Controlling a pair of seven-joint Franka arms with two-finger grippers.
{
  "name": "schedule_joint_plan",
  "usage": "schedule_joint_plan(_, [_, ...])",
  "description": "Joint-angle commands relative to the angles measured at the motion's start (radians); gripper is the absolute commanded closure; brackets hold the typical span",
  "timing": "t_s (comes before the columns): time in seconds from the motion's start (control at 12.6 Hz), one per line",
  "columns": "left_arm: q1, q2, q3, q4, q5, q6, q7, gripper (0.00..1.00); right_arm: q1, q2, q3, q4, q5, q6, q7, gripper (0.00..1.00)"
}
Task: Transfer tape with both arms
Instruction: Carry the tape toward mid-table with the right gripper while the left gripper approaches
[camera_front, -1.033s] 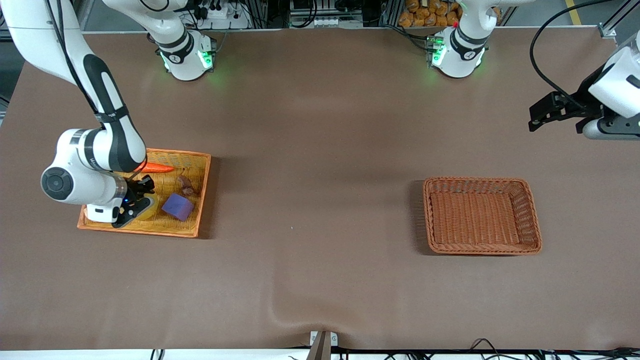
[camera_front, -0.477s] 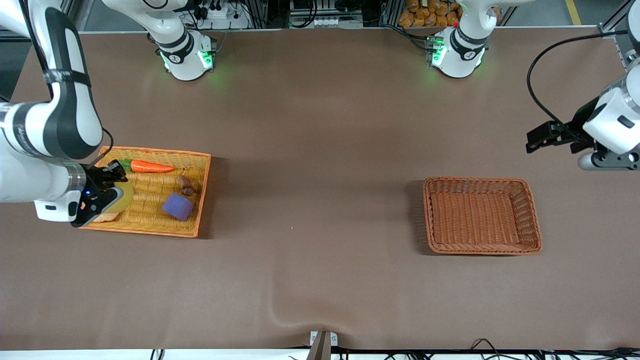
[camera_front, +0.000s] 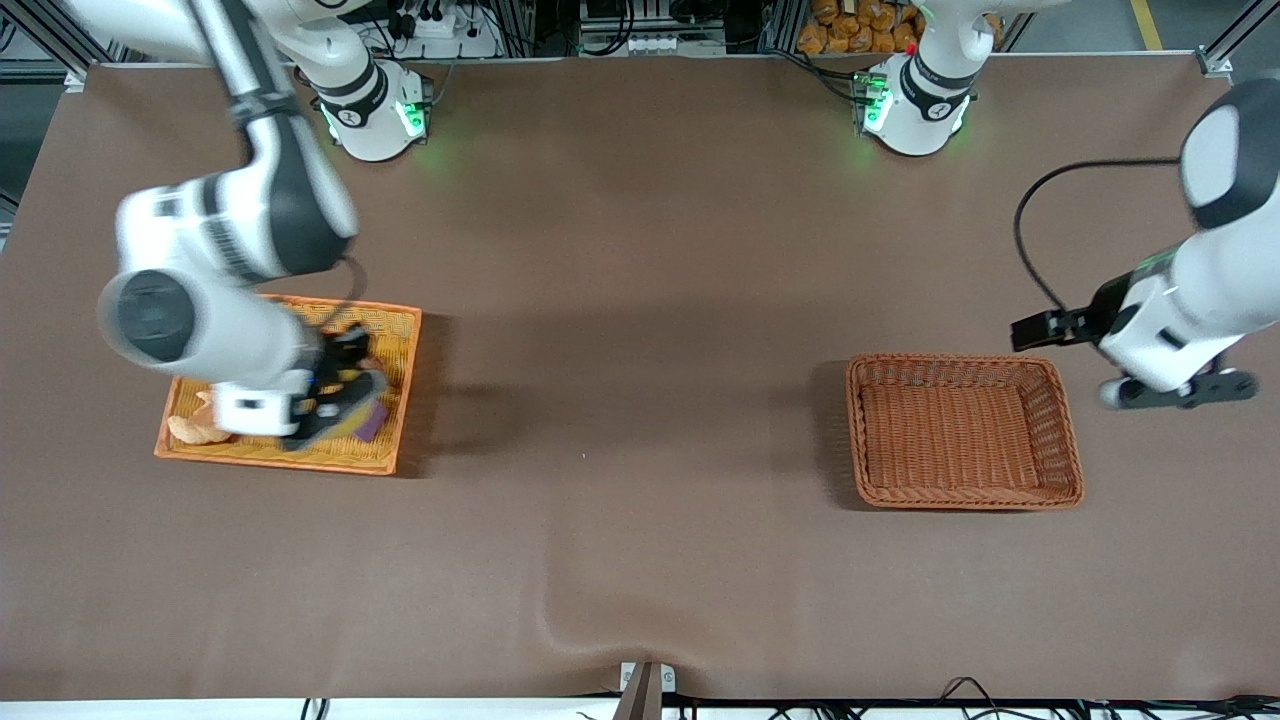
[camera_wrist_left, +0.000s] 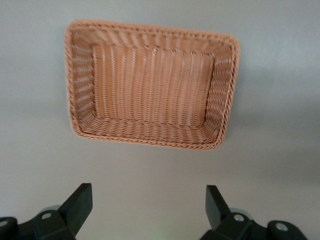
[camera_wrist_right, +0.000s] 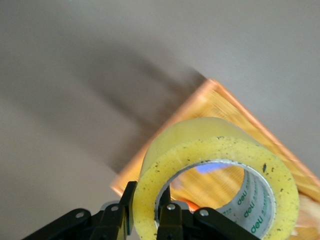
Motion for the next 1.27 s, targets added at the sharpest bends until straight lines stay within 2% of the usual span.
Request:
schedule_joint_plan(0.0, [-0.026, 0.057, -0.005, 0.01, -0.024, 0.021, -0.018, 0.0, 0.13, 0.052, -0.013, 0.06, 0.064, 0.035, 0.274, 1.0])
schedule_joint_plan(0.16, [-0.021, 0.055, -0.003, -0.027, -0.082, 0.061, -0.019, 0.0, 0.24, 0.146, -0.013, 0.116, 0.124, 0.139, 0.414, 1.0])
schedule_joint_plan(0.32, [-0.02, 0.048, -0.003, -0.056, -0.115, 0.11, -0.022, 0.0, 0.326, 0.283, -0.013, 0.217, 0.126, 0.245, 0.579, 1.0])
schedule_joint_plan(0.56, [-0.02, 0.022, -0.003, -0.118, -0.168, 0.185, -0.053, 0.0, 0.42, 0.4, -0.011, 0.314, 0.129, 0.323, 0.774, 1.0])
schedule_joint_plan(0.72, [-0.023, -0.003, -0.005, -0.174, -0.169, 0.25, -0.079, 0.0, 0.436, 0.437, -0.005, 0.33, 0.129, 0.357, 0.815, 1.0])
schedule_joint_plan(0.87, [-0.021, -0.006, -0.043, -0.208, -0.169, 0.314, -0.139, 0.0, 0.439, 0.483, 0.02, 0.344, 0.127, 0.397, 0.836, 1.0])
schedule_joint_plan(1.19, [-0.024, -0.006, -0.054, -0.229, -0.169, 0.351, -0.173, 0.0, 0.411, 0.494, 0.015, 0.336, 0.101, 0.35, 0.79, 1.0])
